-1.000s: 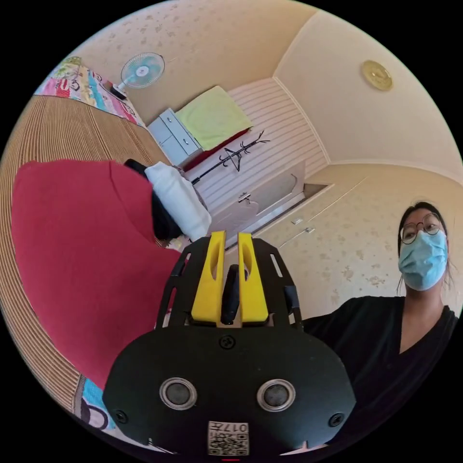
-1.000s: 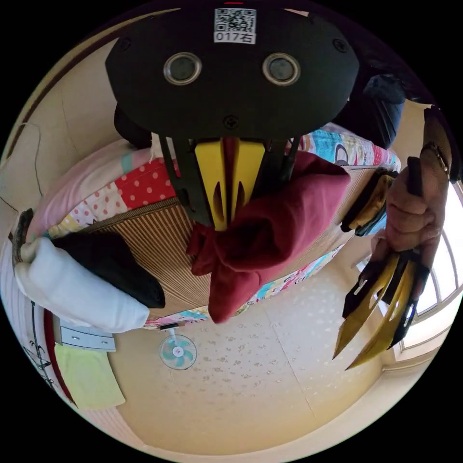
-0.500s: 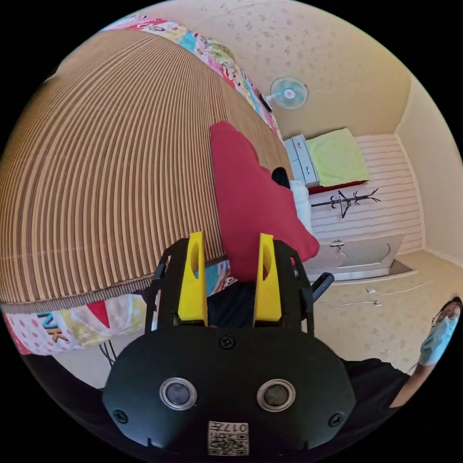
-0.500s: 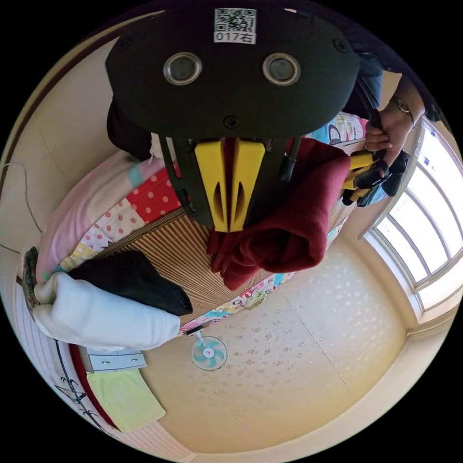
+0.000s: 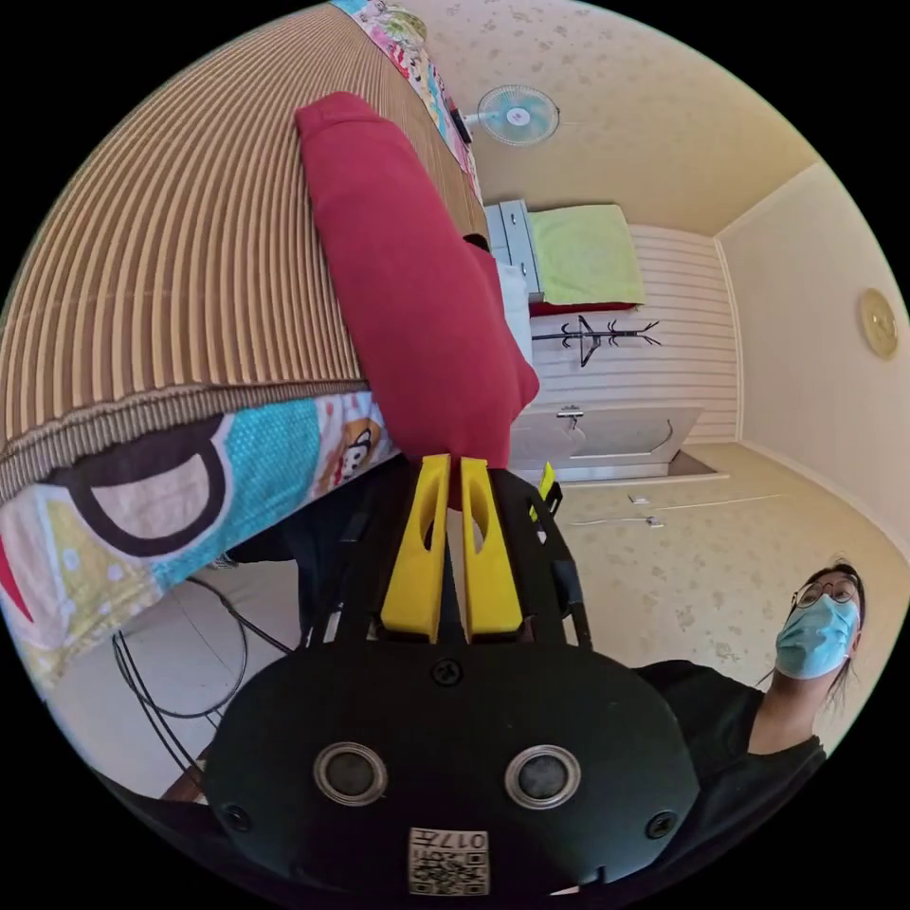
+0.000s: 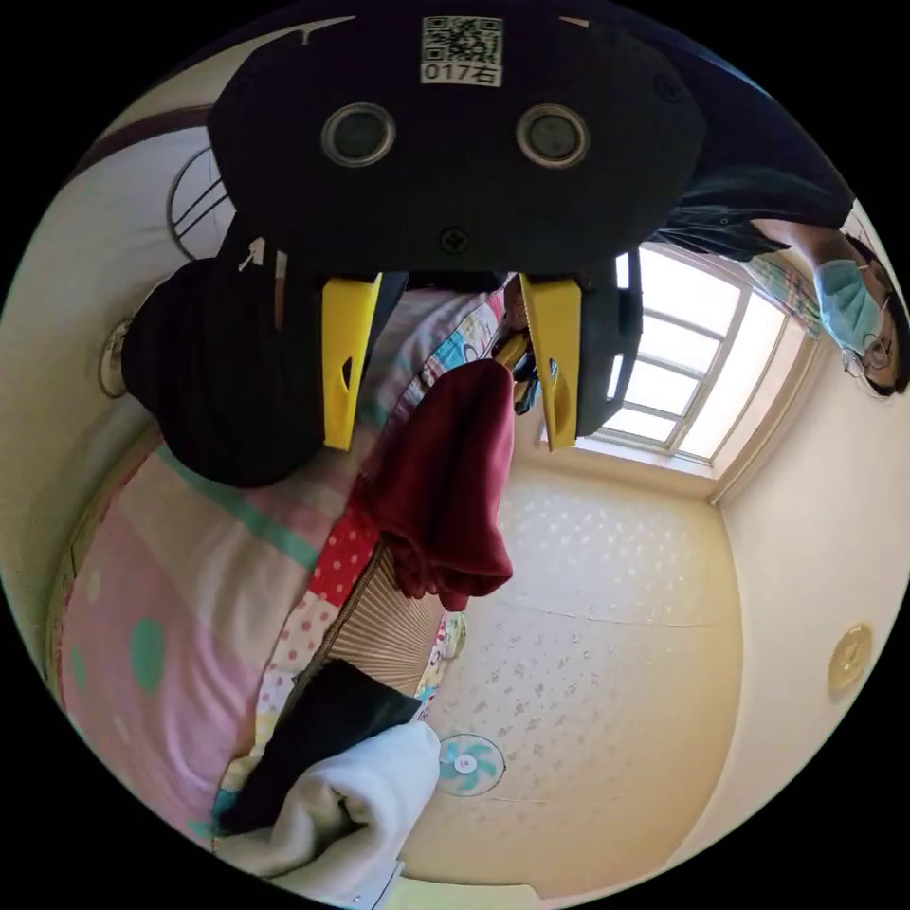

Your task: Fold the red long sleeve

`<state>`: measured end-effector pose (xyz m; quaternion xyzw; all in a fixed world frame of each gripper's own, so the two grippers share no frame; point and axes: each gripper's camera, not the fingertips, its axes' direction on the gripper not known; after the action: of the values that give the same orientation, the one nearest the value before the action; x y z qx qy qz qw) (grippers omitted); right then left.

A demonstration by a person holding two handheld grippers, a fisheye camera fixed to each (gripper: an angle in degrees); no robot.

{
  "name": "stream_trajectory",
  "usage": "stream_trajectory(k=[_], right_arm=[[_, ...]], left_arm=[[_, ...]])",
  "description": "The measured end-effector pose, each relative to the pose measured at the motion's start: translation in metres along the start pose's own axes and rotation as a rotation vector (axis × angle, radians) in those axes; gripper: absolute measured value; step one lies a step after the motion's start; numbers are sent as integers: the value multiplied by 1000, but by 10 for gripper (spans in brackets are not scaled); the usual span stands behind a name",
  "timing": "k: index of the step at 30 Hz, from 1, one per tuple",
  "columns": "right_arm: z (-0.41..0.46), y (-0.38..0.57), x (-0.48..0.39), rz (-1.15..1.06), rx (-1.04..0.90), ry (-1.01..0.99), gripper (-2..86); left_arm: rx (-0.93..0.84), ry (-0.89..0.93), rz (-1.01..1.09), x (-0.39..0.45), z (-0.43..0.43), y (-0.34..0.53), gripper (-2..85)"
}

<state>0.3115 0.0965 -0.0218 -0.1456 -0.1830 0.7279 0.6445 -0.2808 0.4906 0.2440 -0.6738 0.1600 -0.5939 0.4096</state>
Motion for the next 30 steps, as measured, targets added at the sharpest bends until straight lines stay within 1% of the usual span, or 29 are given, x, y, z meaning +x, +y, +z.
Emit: stream_trajectory(k=[3,6,7,11,14,17,18,19,21,23,26,28,30], right_arm=[[37,-25,20,56,-48,-64,277],[85,-56,26,89,-82,-55,282],[98,-67,22,106,-73,-9,281],[131,-93,3,138,-129,150,263],[140,-93,0,160,-112,150,235],[150,-85,-27,73,-55,199,170],[152,-81,-46,1,-15,180,126],[160,-83,-67,-52,-9,211,98],[176,-94,-94,-115,-27,272,86],[191,-112,-115,-145,-49,282,78],[225,-146,-154,-162,-120,369,70],[259,-158,-187,-201,-186,507,68],[280,-151,-200,-252,-212,605,67]], left_arm=[[-57,17,-6,-3,13,7,-1],[-93,44,2,-4,15,13,-8],[-113,49,10,-3,15,15,-9],[-104,-53,29,-1,-6,22,-10],[-61,-67,31,-9,-28,25,-10],[-30,-106,5,-27,-47,29,-10],[-26,-113,-3,-31,-51,30,-10],[-16,-121,-25,-41,-57,33,-10],[1,-114,-75,-57,-66,38,-10],[25,-69,-139,-74,-78,43,-10],[54,-78,-143,-74,-95,45,-10],[73,-119,-129,-68,-107,45,-10],[104,-134,-128,-65,-118,46,-10]])
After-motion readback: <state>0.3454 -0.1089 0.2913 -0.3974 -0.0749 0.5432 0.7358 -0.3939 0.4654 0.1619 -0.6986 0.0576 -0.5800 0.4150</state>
